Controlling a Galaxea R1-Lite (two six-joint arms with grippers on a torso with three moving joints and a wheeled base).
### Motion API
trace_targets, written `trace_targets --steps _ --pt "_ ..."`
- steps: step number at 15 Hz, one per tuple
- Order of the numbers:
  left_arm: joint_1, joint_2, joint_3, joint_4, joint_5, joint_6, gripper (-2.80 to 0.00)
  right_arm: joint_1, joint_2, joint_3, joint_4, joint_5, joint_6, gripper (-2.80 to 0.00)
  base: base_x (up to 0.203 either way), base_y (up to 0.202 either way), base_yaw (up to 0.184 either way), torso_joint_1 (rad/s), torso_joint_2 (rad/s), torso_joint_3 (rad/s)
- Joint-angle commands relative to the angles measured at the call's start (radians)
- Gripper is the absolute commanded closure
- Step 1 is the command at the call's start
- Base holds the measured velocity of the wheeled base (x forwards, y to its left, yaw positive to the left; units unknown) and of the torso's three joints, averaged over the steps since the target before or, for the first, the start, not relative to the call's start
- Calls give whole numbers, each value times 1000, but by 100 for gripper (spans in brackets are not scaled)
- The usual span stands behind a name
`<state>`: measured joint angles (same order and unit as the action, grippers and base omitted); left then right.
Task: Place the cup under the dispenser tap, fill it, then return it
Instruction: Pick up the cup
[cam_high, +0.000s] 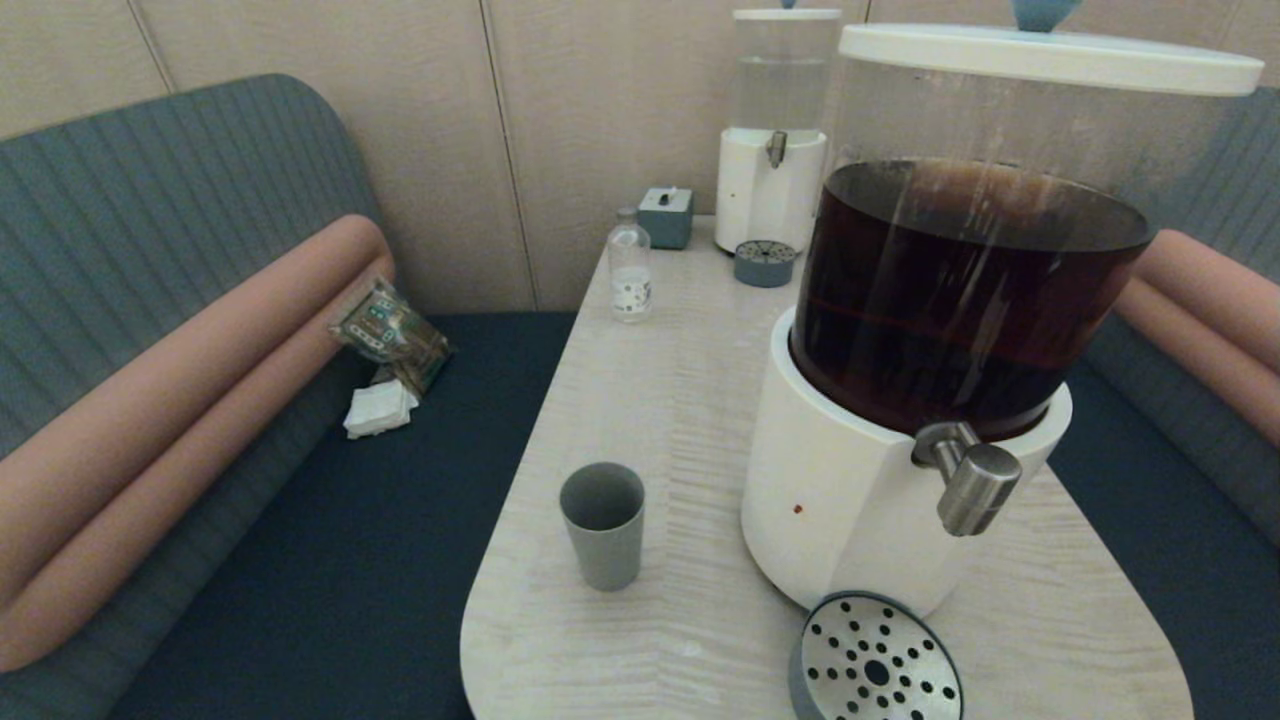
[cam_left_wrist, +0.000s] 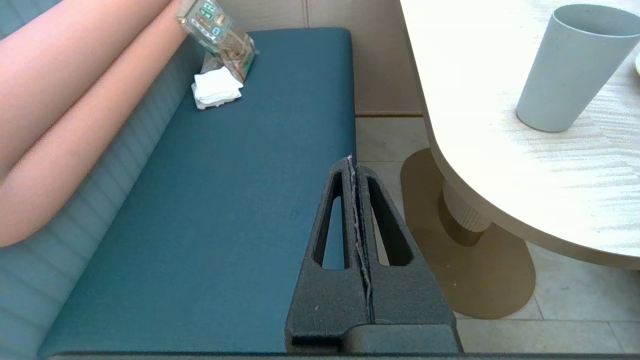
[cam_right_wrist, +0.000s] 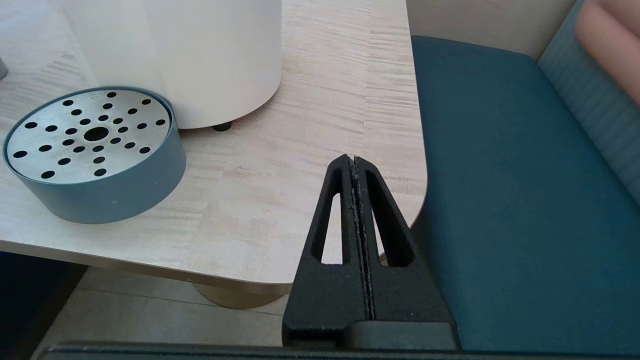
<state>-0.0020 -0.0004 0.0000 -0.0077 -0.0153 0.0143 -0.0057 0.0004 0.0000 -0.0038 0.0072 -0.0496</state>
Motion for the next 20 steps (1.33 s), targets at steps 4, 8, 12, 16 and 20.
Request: trace_targets --steps 4,8,12,16,20 --pt "0 0 0 0 2 -8 0 0 -3 9 -1 0 -3 0 0 0 0 0 0 0" --pt "0 0 -5 10 39 -66 0 0 -3 9 -1 0 -2 0 0 0 0 0 0 0" --pt "-1 -1 0 -6 52 -102 0 0 -3 9 -1 0 -2 0 0 0 0 0 0 0" --pt "0 15 -148 9 -11 -102 0 0 -3 9 -1 0 -3 0 0 0 0 0 0 0" --pt "-4 202 -316 12 -159 -103 0 0 -3 9 -1 0 -1 0 0 0 0 0 0 0"
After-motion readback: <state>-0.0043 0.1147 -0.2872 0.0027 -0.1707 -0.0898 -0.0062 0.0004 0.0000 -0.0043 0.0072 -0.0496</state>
